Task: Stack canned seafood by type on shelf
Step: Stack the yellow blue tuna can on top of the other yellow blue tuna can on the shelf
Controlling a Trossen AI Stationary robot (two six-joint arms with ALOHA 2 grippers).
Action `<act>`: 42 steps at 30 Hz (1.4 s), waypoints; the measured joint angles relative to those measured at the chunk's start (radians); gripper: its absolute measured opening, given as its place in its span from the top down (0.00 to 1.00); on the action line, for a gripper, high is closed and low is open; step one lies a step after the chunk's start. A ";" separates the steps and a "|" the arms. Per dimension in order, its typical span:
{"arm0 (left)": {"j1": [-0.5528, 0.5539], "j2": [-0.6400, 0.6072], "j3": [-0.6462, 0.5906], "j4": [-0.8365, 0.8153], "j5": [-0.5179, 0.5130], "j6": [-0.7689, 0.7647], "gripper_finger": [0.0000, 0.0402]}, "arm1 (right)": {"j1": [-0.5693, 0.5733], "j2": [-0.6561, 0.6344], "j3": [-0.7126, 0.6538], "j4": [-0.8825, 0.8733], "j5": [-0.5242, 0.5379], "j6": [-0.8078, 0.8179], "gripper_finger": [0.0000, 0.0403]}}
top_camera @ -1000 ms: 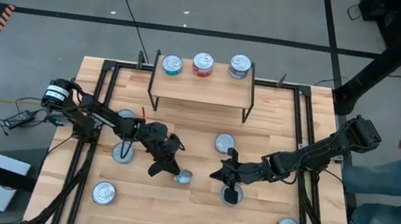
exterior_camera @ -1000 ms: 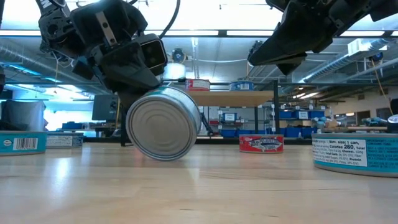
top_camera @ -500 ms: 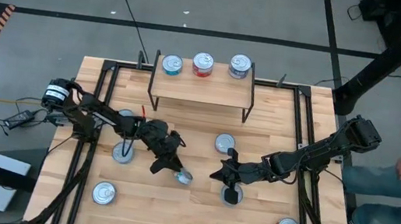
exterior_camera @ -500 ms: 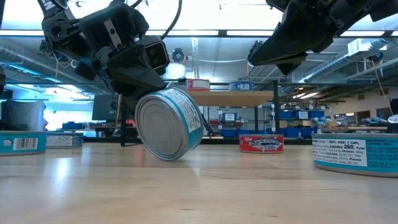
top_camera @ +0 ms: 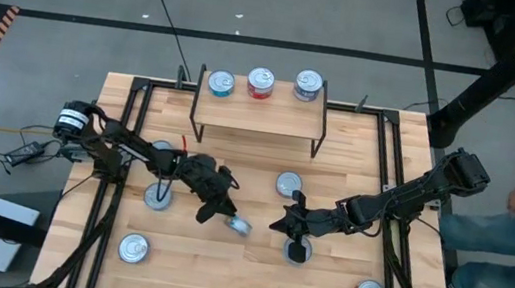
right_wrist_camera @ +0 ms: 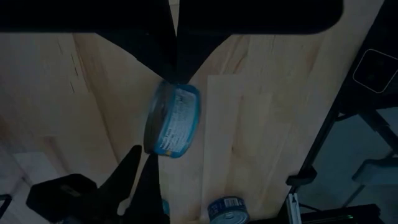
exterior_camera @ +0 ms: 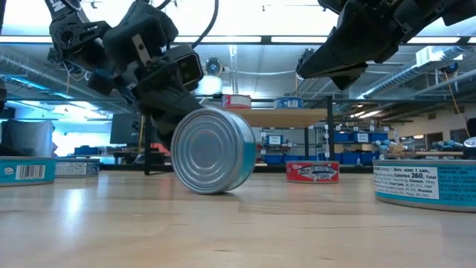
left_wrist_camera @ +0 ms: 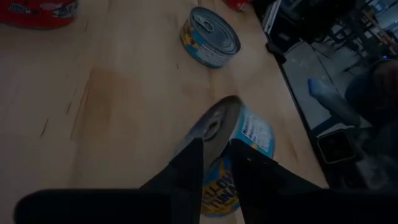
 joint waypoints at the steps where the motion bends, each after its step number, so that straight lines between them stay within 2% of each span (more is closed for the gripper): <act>1: 0.000 0.001 -0.001 -0.001 0.000 0.005 0.79 | 0.000 0.000 0.000 0.000 0.000 0.000 0.96; 10: 0.000 0.001 0.046 0.001 0.008 0.101 0.78 | 0.000 0.000 0.000 0.000 0.000 0.000 0.96; 16: -0.001 -0.013 0.082 -0.014 0.041 0.179 0.71 | 0.000 0.000 0.000 0.000 0.000 0.017 0.96; 18: -0.007 -0.032 0.093 -0.069 0.037 0.220 0.68 | 0.000 0.000 0.000 -0.001 0.000 0.016 0.95; 23: -0.040 -0.062 0.156 -0.275 -0.011 0.354 0.60 | 0.000 0.000 0.000 -0.001 0.000 0.014 0.93; 29: -0.124 -0.059 0.227 -0.402 -0.119 0.458 0.52 | 0.000 0.000 0.000 -0.001 0.000 0.014 0.90; 35: -0.172 -0.059 0.237 -0.419 -0.250 0.473 0.44 | 0.000 0.000 0.000 -0.001 0.000 0.013 0.89; 42: -0.173 -0.021 0.238 -0.363 -0.255 0.469 0.39 | 0.000 0.000 0.000 0.000 0.000 0.006 0.89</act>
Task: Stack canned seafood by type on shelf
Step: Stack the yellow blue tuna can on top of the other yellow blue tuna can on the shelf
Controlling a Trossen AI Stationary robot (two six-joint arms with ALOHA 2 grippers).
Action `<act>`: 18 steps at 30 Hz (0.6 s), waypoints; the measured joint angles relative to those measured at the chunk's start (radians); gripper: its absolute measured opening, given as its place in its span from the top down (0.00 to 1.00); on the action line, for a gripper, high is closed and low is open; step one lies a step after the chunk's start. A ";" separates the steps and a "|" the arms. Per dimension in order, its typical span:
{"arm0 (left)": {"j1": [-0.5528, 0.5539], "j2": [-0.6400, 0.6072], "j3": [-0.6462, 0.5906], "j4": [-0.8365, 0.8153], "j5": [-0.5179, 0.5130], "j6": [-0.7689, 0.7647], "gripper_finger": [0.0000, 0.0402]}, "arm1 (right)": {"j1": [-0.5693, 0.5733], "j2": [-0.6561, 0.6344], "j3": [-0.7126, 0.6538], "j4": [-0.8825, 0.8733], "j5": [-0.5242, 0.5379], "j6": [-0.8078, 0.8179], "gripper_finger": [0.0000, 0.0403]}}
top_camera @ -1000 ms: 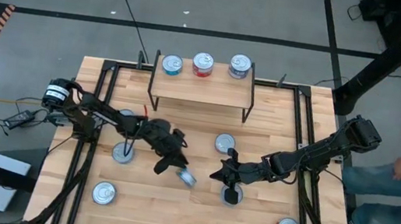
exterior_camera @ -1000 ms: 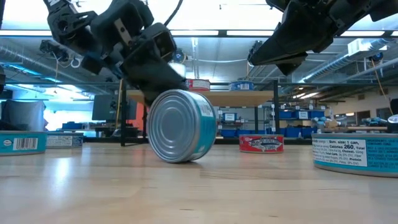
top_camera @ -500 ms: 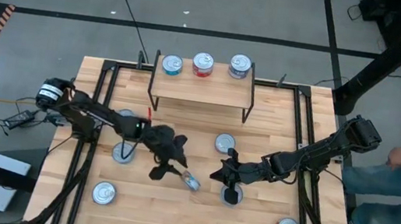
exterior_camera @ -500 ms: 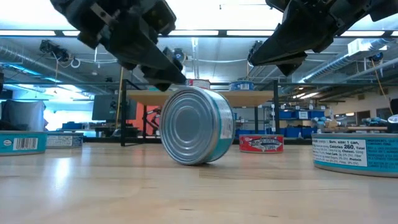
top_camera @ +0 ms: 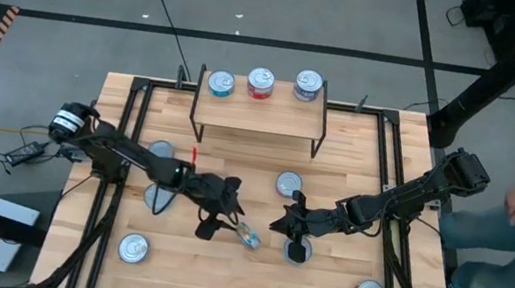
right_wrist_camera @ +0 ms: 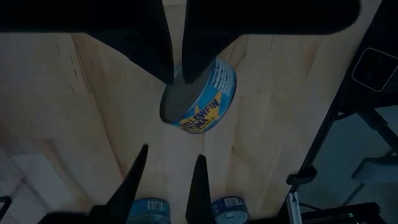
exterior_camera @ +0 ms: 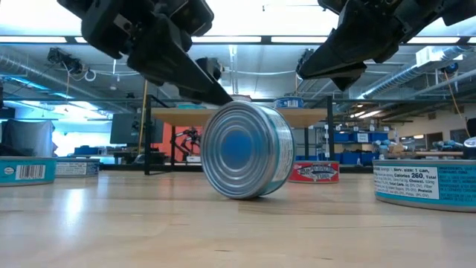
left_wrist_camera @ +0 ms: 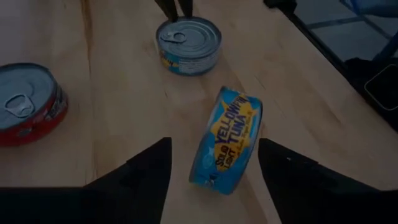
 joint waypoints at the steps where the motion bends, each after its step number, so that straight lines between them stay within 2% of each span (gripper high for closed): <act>1: 0.000 0.007 0.000 0.004 0.001 0.002 0.39 | 0.000 0.000 0.000 0.000 0.000 0.000 0.88; 9: -0.006 0.086 0.073 -0.009 0.031 0.023 0.39 | 0.000 0.000 0.000 0.000 0.000 0.000 0.88; 18: -0.028 0.193 0.212 -0.208 0.040 0.106 0.39 | 0.000 0.000 0.000 -0.001 0.000 0.000 0.88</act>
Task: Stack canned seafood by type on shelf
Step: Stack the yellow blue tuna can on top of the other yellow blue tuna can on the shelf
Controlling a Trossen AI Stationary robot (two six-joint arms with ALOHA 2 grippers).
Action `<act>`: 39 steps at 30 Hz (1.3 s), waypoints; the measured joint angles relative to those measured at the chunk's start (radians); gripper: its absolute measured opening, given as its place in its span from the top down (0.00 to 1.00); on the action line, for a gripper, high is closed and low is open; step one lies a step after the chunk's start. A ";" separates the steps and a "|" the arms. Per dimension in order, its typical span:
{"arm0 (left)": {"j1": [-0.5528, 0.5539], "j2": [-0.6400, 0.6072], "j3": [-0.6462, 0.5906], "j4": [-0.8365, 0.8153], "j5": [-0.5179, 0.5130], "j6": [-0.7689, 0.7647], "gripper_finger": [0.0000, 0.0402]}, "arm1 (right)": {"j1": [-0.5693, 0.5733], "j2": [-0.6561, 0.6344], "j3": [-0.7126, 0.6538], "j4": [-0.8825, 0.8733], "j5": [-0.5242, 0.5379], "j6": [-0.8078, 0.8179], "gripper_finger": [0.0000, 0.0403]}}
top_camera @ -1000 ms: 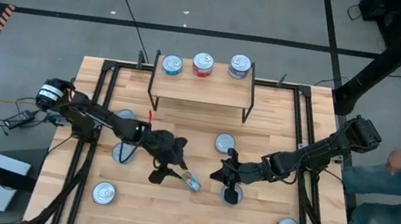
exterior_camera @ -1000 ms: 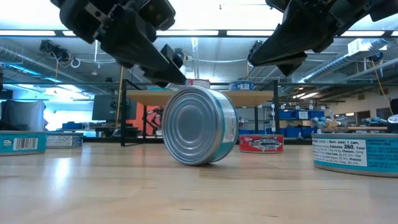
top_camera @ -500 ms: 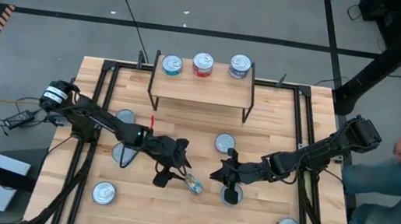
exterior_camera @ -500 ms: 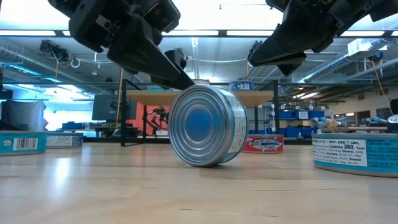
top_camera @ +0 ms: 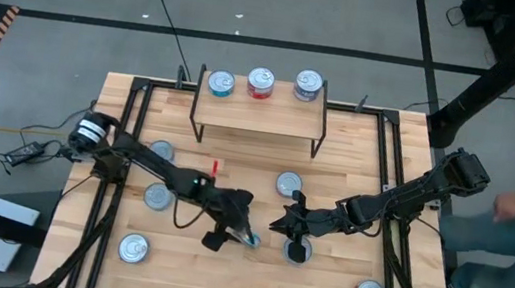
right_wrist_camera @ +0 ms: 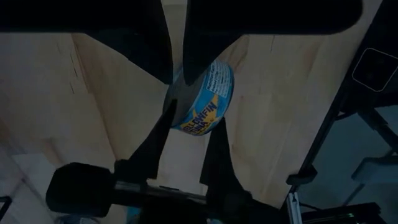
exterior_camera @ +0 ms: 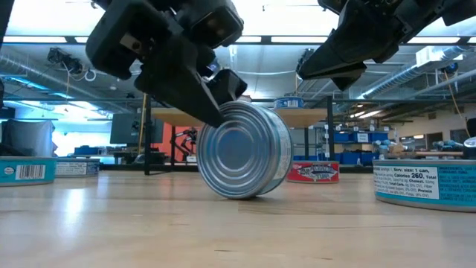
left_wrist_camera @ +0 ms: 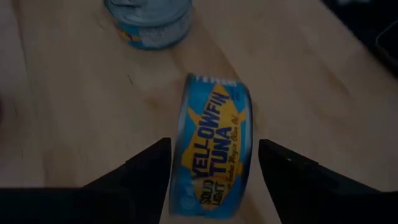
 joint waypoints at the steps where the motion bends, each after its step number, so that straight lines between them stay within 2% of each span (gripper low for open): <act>1: -0.003 0.002 0.008 -0.015 -0.004 0.003 0.39 | 0.000 0.000 0.000 0.000 0.000 0.000 0.88; 7: -0.005 0.003 0.019 -0.039 -0.033 0.004 0.44 | 0.000 0.000 0.000 -0.001 0.000 0.000 0.88; 13: -0.005 0.003 0.019 -0.063 -0.061 -0.003 0.62 | 0.000 0.000 0.000 -0.001 0.000 0.000 0.88; 17: -0.006 -0.005 0.018 -0.077 -0.078 -0.004 0.63 | 0.000 0.000 0.000 -0.001 0.000 0.000 0.88; 19: -0.012 -0.030 0.019 -0.127 -0.124 -0.003 0.63 | 0.000 0.000 0.000 -0.001 0.000 0.001 0.88; 23: -0.034 -0.112 0.043 -0.282 -0.300 -0.002 0.63 | 0.000 0.000 0.000 -0.004 0.000 0.005 0.88; 30: -0.050 -0.305 0.076 -0.504 -0.675 -0.003 0.63 | 0.000 0.000 0.000 -0.007 0.006 0.000 0.88; 34: -0.024 -0.397 0.109 -0.581 -0.912 0.027 0.63 | 0.000 0.000 0.000 -0.007 0.024 0.000 0.88; 39: 0.058 -0.441 0.160 -0.650 -1.106 0.163 0.63 | 0.000 0.000 0.000 -0.007 0.026 0.000 0.88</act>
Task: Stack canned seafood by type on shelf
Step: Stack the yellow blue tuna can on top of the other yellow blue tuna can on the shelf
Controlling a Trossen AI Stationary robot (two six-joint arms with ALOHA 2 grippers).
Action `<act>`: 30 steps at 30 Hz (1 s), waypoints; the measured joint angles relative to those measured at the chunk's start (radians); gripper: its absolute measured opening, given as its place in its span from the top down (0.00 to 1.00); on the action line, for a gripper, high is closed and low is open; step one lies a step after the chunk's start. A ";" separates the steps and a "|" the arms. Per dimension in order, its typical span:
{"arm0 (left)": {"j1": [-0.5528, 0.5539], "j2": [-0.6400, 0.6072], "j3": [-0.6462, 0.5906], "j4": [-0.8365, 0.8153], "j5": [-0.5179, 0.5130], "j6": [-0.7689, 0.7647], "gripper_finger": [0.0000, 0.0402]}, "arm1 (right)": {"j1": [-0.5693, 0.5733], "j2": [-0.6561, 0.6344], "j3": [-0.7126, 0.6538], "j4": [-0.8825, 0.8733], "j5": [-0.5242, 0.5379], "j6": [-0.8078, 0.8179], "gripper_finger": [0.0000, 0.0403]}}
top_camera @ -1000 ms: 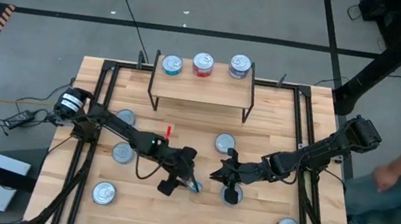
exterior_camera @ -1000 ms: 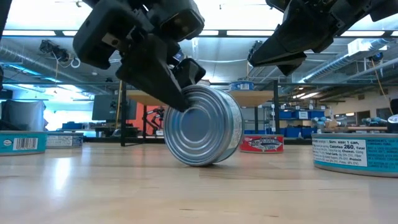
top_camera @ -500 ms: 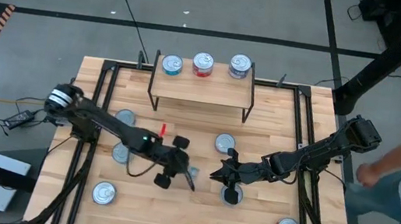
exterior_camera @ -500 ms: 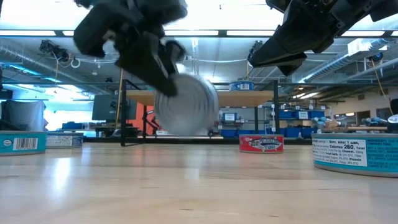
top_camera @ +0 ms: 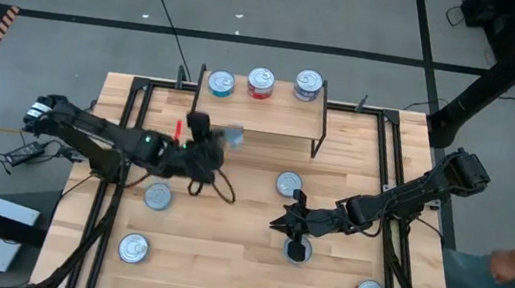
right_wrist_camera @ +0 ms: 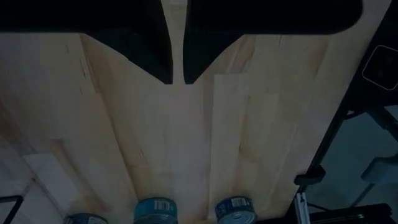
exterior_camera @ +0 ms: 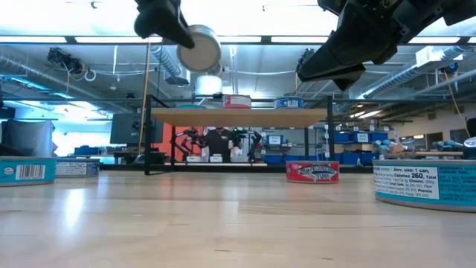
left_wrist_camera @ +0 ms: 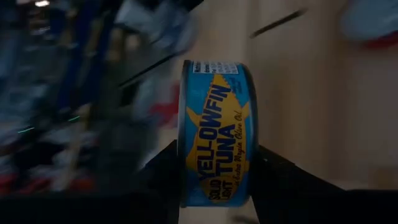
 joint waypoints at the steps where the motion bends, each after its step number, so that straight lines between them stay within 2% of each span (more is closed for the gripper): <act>1: 0.024 0.001 0.007 -0.004 -0.027 0.032 0.63 | 0.000 0.000 0.000 0.000 0.000 0.000 0.88; 6: 0.171 0.010 0.010 0.044 -0.084 0.200 0.63 | 0.000 0.000 0.000 0.000 0.000 0.000 0.88; 16: 0.413 0.028 0.010 0.084 -0.014 0.321 0.63 | 0.000 0.000 0.000 0.000 0.001 -0.016 0.88; 23: 0.504 0.101 0.010 0.126 -0.003 0.384 0.63 | 0.000 0.000 0.000 0.000 0.001 -0.016 0.88; 30: 0.543 0.165 0.010 0.184 0.001 0.434 0.63 | 0.000 0.000 0.000 -0.001 0.001 -0.016 0.88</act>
